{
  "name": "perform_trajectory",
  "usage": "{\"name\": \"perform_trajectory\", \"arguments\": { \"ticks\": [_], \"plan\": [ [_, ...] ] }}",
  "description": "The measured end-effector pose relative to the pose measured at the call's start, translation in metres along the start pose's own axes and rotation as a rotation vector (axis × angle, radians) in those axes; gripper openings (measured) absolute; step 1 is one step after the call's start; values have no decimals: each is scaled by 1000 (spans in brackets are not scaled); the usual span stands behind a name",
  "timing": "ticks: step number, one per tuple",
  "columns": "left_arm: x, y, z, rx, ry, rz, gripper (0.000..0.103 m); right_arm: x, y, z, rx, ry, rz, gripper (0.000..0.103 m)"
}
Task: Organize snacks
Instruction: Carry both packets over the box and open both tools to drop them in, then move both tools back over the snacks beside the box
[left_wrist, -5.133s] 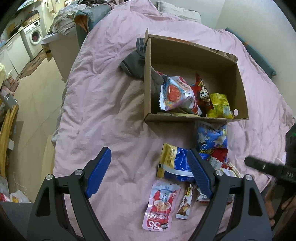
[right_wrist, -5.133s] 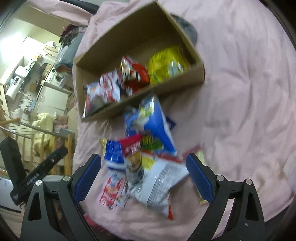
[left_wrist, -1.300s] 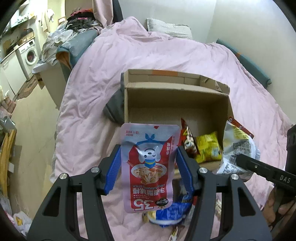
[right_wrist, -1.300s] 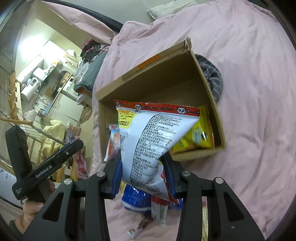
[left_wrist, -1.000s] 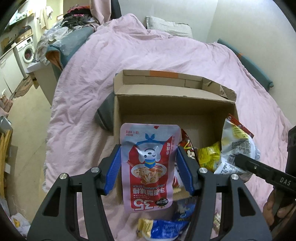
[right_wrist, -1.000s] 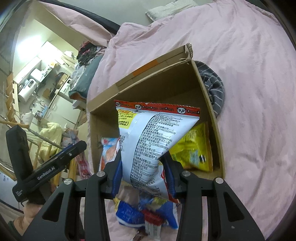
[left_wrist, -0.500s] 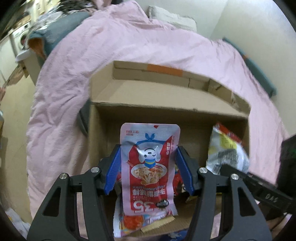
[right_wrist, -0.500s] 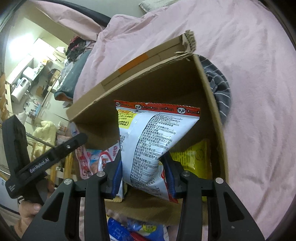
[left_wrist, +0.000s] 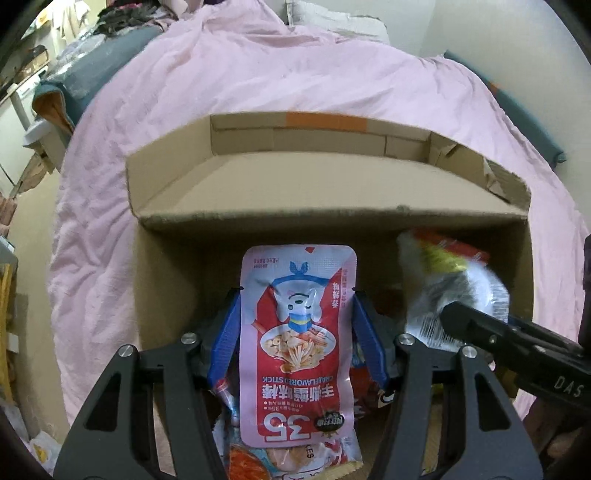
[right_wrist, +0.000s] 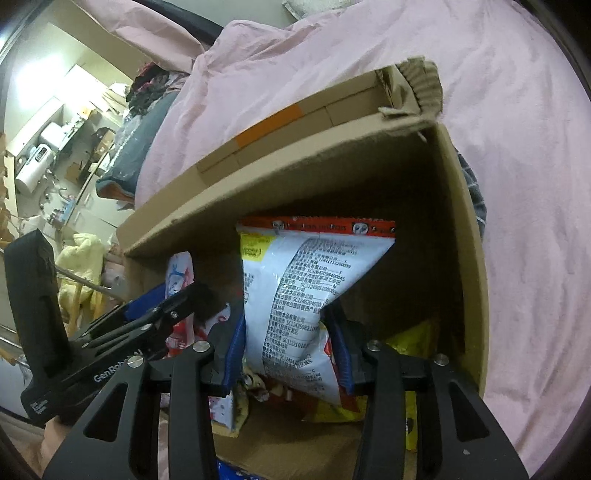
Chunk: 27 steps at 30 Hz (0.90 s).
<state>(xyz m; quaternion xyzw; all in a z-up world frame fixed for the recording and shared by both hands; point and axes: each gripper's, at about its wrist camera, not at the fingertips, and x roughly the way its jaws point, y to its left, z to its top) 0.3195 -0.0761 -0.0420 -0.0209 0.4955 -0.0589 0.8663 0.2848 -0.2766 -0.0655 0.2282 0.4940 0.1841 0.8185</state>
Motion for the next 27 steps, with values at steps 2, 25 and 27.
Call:
{"name": "perform_trajectory", "arguments": {
  "ticks": [2, 25, 27],
  "plan": [
    [-3, -1, 1, -1, -9, -8, 56, 0, 1, 0, 0, 6, 6, 45],
    [-31, 16, 2, -52, -111, -2, 86, -45, 5, 7, -23, -127, 6, 91],
    [-35, 16, 1, -50, -118, -1, 86, -51, 5, 5, -22, -140, 3, 91]
  ]
}}
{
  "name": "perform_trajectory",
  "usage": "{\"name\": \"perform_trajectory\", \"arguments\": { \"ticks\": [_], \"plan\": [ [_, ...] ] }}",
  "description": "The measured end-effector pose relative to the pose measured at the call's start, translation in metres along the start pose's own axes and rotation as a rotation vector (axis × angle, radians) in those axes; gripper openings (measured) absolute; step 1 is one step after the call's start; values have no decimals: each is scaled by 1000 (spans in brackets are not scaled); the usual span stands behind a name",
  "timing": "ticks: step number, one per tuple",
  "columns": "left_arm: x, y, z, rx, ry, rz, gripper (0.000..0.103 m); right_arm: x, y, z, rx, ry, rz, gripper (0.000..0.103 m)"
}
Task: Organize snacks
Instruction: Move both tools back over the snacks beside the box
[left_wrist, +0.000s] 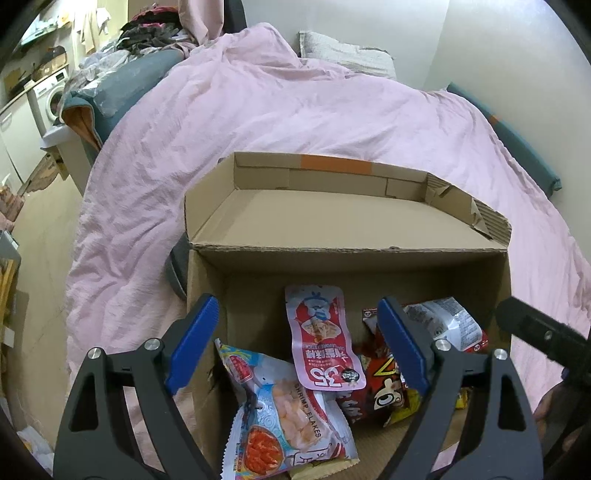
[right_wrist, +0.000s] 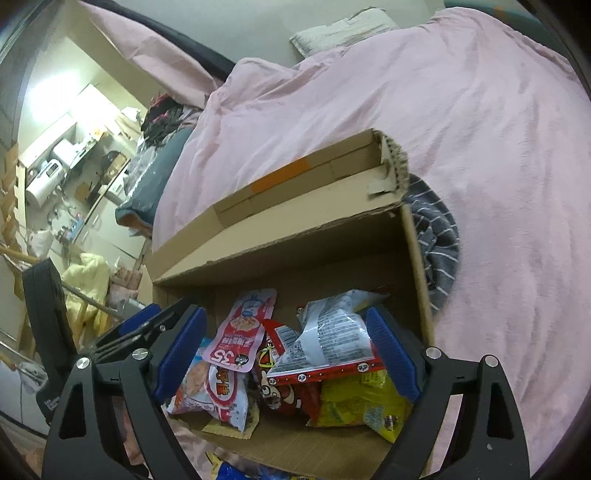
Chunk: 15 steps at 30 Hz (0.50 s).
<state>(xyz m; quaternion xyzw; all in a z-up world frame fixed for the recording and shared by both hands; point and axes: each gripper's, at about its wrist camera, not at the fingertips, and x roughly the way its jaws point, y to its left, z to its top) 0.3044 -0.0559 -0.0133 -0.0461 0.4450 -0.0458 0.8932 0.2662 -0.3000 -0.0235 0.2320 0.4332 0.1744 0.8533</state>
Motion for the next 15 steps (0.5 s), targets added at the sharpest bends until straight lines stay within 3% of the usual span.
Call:
{"name": "perform_trajectory", "arguments": {
  "ticks": [15],
  "plan": [
    [-38, 0, -23, 56, -21, -21, 86, -32, 8, -26, -31, -3, -31, 91]
  ]
}}
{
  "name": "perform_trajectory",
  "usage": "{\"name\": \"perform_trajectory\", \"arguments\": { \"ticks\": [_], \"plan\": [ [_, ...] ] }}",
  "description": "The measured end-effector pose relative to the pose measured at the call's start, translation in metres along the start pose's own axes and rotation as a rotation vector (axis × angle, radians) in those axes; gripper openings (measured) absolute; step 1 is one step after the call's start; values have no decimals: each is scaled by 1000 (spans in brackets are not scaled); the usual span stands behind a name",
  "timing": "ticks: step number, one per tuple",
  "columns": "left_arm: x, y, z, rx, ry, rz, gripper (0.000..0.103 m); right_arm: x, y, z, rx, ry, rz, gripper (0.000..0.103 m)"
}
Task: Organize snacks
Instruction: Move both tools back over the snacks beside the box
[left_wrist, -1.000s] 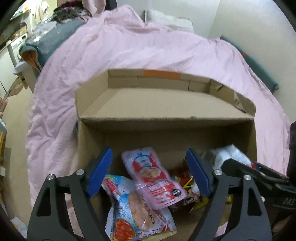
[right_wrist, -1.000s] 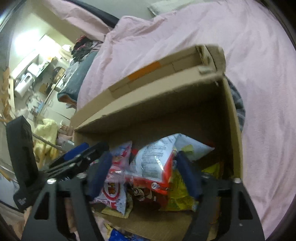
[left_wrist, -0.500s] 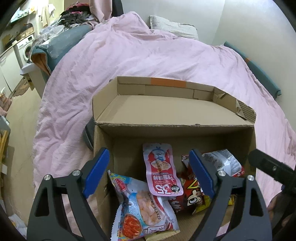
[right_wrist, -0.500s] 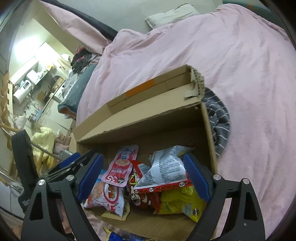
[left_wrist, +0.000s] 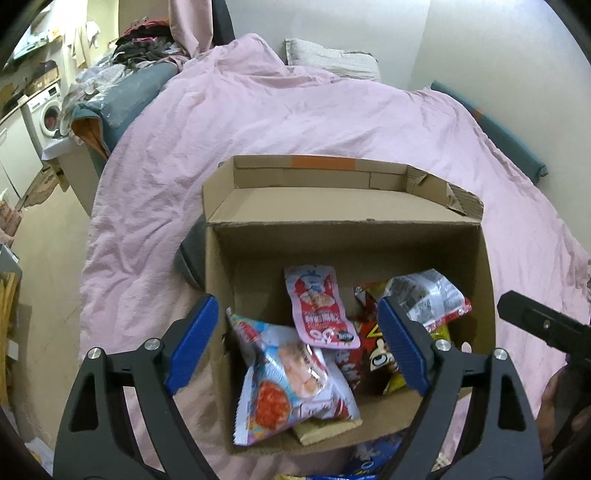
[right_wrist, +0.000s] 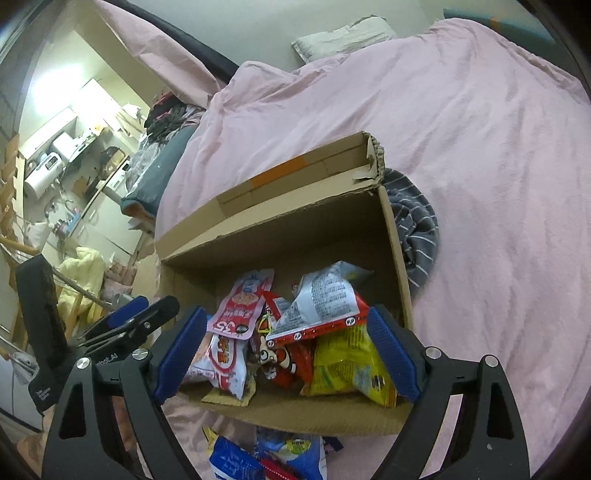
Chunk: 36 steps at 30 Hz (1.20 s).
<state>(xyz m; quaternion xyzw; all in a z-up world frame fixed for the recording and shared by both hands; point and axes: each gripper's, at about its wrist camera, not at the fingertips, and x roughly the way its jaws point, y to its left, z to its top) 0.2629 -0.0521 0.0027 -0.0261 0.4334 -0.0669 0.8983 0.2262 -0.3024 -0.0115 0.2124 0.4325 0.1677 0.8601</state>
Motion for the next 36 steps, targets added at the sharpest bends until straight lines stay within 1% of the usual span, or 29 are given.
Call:
{"name": "perform_trajectory", "arguments": {
  "ticks": [6, 10, 12, 14, 17, 18, 21, 24, 27, 28, 29, 30, 33, 36],
  "plan": [
    [-13, 7, -8, -6, -6, 6, 85, -9, 3, -13, 6, 4, -4, 91],
    [-25, 12, -14, -32, -12, -16, 85, -17, 5, -23, -2, 3, -15, 91],
    [-32, 14, -17, -43, -25, -23, 85, -25, 9, -29, -18, -19, -27, 91],
    [-41, 15, -20, -50, -36, -13, 85, -32, 15, -33, -50, -42, -47, 91],
    [-52, 19, -27, -59, -44, -4, 85, -38, 19, -41, -76, -47, -53, 91],
    [-57, 20, -31, -62, -54, -12, 85, -41, 20, -44, -70, -44, -53, 91],
    [-69, 21, -40, -57, -85, 5, 85, -46, 18, -52, -58, -41, -71, 91],
    [-83, 21, -51, -45, -125, 45, 85, -53, 15, -60, -47, -40, -80, 91],
    [-95, 27, -61, -65, -149, 12, 87, -61, 12, -68, -42, -48, -112, 91],
    [-98, 27, -64, -63, -154, 26, 88, -64, 10, -70, -36, -49, -115, 91],
    [-99, 27, -66, -59, -153, 47, 93, -66, 8, -73, -31, -47, -117, 92],
    [-100, 27, -69, -58, -153, 59, 95, -68, 5, -76, -24, -44, -126, 93],
    [-100, 31, -81, -73, -122, 38, 95, -72, -3, -86, -7, -42, -136, 97],
    [-96, 32, -92, -78, -78, 38, 95, -72, -5, -95, -33, -24, -168, 97]
  ]
}}
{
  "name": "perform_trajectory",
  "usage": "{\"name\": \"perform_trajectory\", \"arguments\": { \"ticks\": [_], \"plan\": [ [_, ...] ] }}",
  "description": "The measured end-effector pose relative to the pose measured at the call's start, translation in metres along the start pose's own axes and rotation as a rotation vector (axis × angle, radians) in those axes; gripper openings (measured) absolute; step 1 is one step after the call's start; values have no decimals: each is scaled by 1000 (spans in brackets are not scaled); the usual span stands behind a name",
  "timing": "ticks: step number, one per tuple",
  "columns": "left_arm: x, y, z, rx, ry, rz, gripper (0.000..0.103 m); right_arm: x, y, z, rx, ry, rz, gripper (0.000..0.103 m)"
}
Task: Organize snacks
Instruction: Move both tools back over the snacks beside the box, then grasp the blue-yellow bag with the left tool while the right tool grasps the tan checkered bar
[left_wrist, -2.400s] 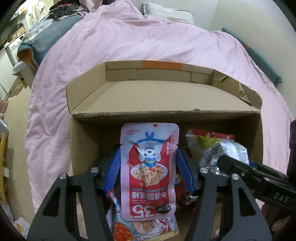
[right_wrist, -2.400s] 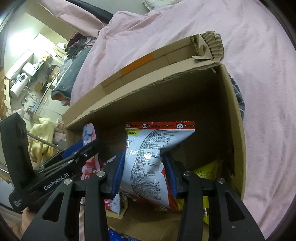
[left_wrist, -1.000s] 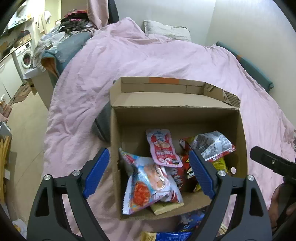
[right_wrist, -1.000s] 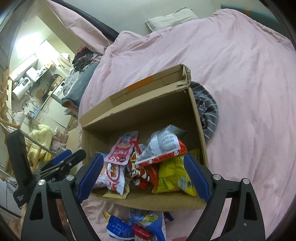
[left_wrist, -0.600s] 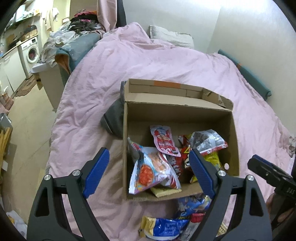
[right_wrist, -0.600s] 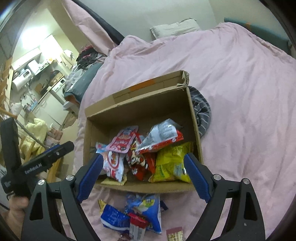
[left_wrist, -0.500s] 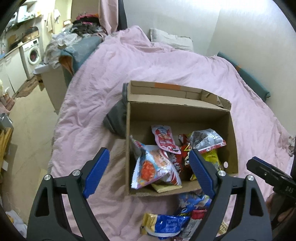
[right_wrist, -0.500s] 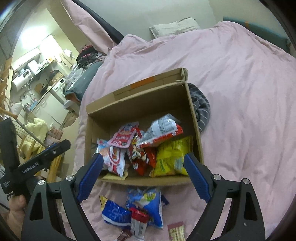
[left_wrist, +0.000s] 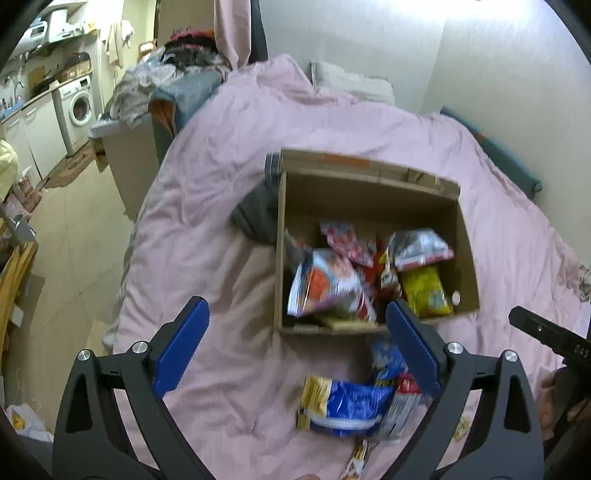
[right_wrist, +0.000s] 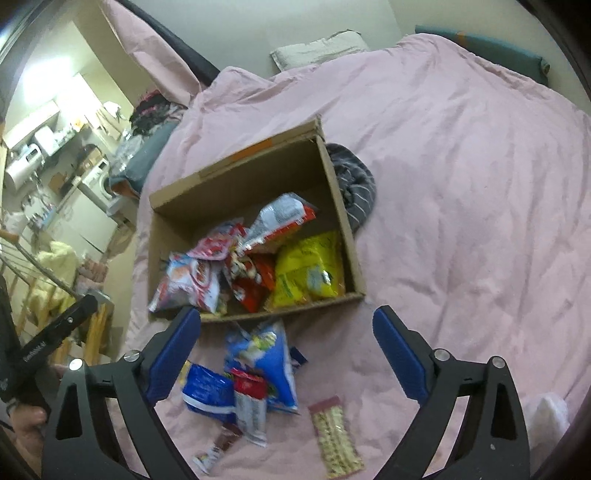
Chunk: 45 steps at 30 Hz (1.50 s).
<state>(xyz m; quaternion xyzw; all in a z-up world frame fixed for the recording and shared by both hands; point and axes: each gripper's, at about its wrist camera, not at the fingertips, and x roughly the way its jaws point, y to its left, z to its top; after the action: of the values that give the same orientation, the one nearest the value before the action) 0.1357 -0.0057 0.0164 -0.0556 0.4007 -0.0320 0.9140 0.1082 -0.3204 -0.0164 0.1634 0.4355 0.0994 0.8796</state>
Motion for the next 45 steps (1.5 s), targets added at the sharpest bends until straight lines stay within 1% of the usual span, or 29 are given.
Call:
{"name": "perform_trajectory", "arguments": {
  "ticks": [4, 8, 10, 12, 13, 18, 20, 23, 27, 32, 34, 35, 36, 38, 40, 42, 45],
  "plan": [
    [9, 2, -16, -3, 76, 0, 95, 4, -6, -9, -19, 41, -34, 97],
    [29, 3, -33, -22, 203, -18, 95, 9, -6, -19, -49, 92, -67, 97],
    [45, -2, -44, 1, 294, -38, 95, 15, -9, -24, -52, 138, -59, 97],
    [56, -7, -52, 17, 353, -63, 95, 18, -13, -29, -47, 168, -48, 97],
    [64, -12, -58, 32, 391, -63, 95, 19, -15, -31, -42, 178, -48, 97],
    [98, -31, -81, 75, 501, -63, 95, 18, -30, -36, 18, 209, -26, 97],
    [109, -43, -89, 112, 524, -56, 95, 17, -34, -36, 36, 212, -19, 97],
    [120, -59, -97, 160, 553, -67, 95, 16, -37, -37, 44, 217, -16, 97],
    [129, -75, -104, 204, 560, -50, 95, 19, -39, -38, 41, 235, -21, 97],
    [136, -74, -106, 172, 573, -56, 95, 30, -39, -45, 34, 296, -42, 97],
    [135, -68, -104, 163, 570, -59, 88, 35, -39, -47, 29, 325, -40, 96],
    [133, -67, -104, 163, 570, -57, 81, 38, -37, -48, 21, 340, -40, 96],
    [132, -64, -104, 159, 570, -64, 74, 42, -35, -50, 10, 364, -46, 89],
    [127, -61, -102, 157, 569, -82, 67, 52, -32, -56, -6, 415, -41, 74],
    [123, -57, -101, 170, 562, -80, 65, 61, -29, -62, -30, 457, -54, 74],
    [121, -58, -100, 168, 564, -75, 58, 72, -24, -70, -76, 505, -88, 73],
    [115, -52, -98, 151, 565, -79, 55, 85, -11, -81, -179, 546, -146, 68]
  ]
}}
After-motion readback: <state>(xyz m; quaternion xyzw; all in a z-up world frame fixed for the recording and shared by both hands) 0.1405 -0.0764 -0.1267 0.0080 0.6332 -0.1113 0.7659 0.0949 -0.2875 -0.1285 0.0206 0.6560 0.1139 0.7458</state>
